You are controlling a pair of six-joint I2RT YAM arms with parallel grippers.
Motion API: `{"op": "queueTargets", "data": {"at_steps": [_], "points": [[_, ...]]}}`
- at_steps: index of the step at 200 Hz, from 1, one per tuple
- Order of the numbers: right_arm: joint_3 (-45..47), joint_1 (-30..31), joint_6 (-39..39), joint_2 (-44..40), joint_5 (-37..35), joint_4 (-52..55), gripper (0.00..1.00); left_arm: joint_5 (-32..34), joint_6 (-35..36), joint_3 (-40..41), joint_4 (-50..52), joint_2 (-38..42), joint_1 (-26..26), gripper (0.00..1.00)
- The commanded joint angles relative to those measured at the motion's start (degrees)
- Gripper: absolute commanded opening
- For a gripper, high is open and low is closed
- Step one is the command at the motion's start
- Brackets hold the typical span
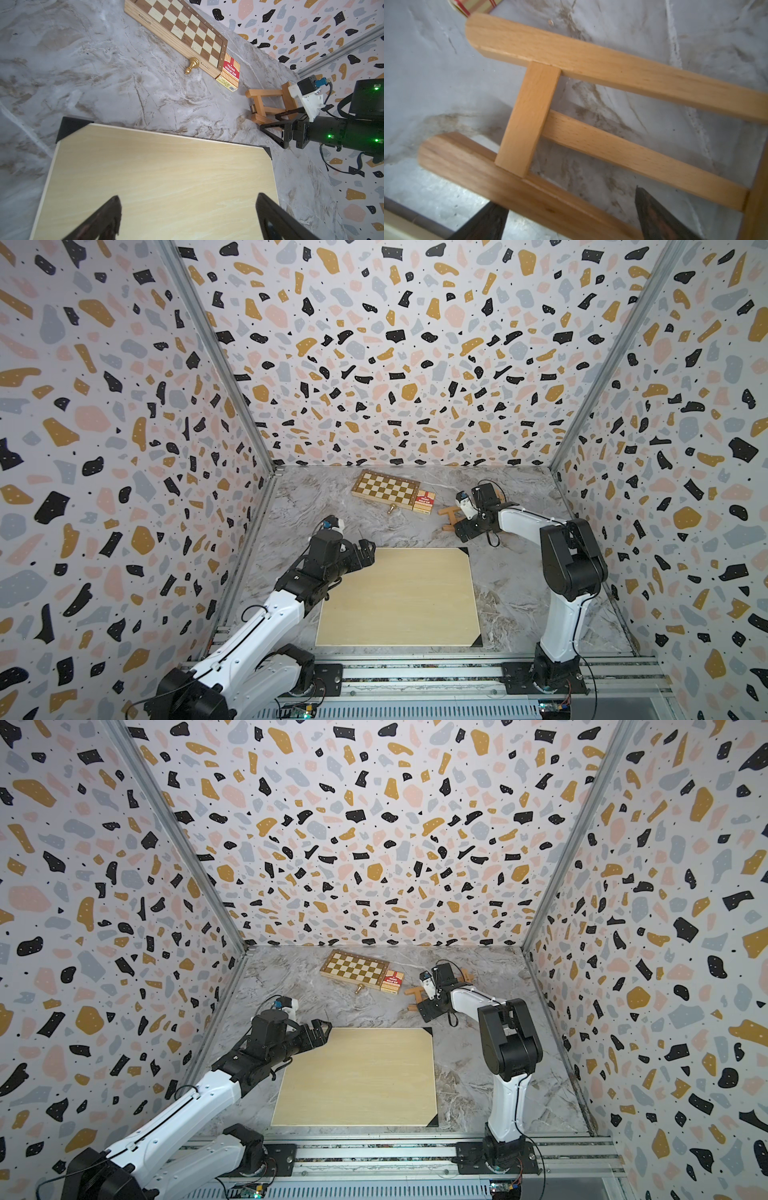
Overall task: Assemble the easel
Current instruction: Pick up the easel at the center of the board.
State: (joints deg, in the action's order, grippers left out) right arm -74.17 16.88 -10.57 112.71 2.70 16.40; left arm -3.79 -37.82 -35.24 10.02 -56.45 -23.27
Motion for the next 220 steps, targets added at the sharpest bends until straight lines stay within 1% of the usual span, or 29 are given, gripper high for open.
{"op": "queueTargets", "data": {"at_steps": [1, 43, 59, 74, 108, 162, 172, 186, 220], "points": [[-1.85, -0.80, -0.51, 0.60, 0.46, 2.15, 0.90, 0.76, 1.27, -1.91, -1.66, -0.57, -0.20, 0.99], [-2.55, -0.63, -0.03, 1.87, 1.87, 1.71, 0.79, 0.98, 1.52, -2.28, -2.00, -1.52, -0.20, 0.99], [-2.78, -0.56, 0.02, 2.20, 3.06, 1.71, 0.72, 1.11, 1.52, -2.28, -2.10, -1.56, -0.20, 0.99], [-3.29, -0.41, 0.05, 2.60, 3.27, 1.91, 0.69, 1.14, 1.60, -2.28, -2.24, -1.69, -0.20, 0.99], [-5.72, -0.27, -0.15, 4.06, 3.87, 2.00, 0.60, 1.20, 1.53, -1.82, -2.49, -1.78, -0.20, 0.99], [-12.69, 0.33, -1.87, 9.23, 3.88, 5.02, 0.49, 1.30, 1.26, -1.49, -3.29, -2.08, -0.20, 0.99], [-13.35, 0.43, -2.10, 9.48, 3.82, 5.17, 0.44, 1.30, 1.26, -1.43, -3.60, -2.41, -0.20, 0.99], [-14.16, 0.43, -2.24, 9.42, 3.83, 5.04, 0.43, 1.07, 1.26, -1.61, -3.69, -3.00, -0.23, 0.99], [-15.13, 0.19, -2.97, 8.73, 2.89, 4.96, 0.31, 0.80, 1.26, -2.20, -3.82, -3.84, -0.20, 0.99]]}}
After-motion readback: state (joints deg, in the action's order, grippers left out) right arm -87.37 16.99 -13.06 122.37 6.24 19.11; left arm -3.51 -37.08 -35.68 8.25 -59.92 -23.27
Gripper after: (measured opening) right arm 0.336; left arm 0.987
